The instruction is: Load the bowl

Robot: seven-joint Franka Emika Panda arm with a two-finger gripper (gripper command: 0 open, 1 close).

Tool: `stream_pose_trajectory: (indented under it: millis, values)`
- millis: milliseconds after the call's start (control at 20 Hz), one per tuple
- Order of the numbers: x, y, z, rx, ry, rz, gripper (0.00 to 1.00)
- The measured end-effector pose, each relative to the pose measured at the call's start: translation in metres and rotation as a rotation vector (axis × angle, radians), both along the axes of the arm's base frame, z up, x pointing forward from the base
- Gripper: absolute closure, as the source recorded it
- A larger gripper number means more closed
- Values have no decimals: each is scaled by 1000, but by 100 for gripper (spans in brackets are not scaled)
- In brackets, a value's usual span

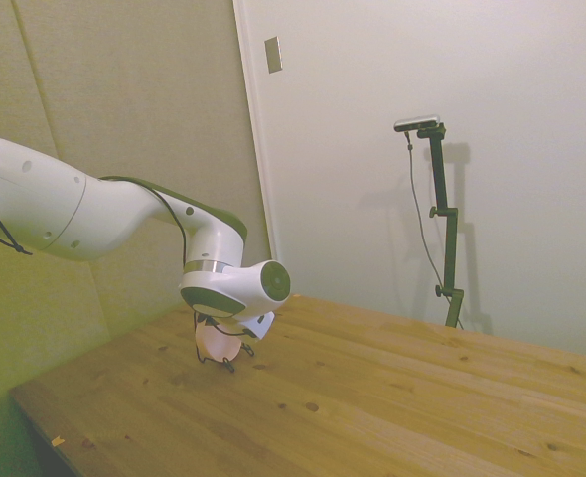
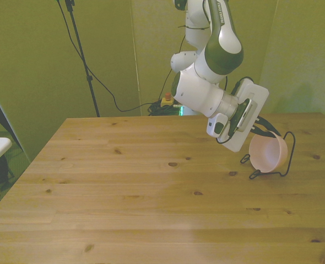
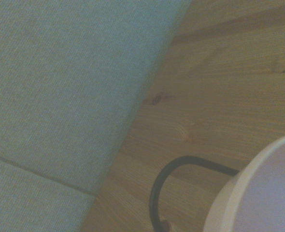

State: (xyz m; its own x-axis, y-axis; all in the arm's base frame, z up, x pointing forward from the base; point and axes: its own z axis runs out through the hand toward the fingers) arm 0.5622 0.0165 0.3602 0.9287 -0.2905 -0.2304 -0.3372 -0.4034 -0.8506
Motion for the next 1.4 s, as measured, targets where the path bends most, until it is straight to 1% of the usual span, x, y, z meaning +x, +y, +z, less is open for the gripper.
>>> stream_pose_trajectory:
  millis: [300, 500, 750, 950, 1050, 1200, 1400]
  values:
    - [-2, -1, -3, 0, 7, -2, 0]
    - [-3, -1, 2, 0, -3, -2, 0]
    - [-10, -11, 25, 1, -39, -16, 0]
    - [-29, -23, 50, -25, -58, -42, 0]
    - [-44, -25, 67, -69, -54, -75, 0]
    - [-73, -17, 88, -138, -37, -161, 0]
    - [-108, -2, 105, -216, -15, -287, 0]
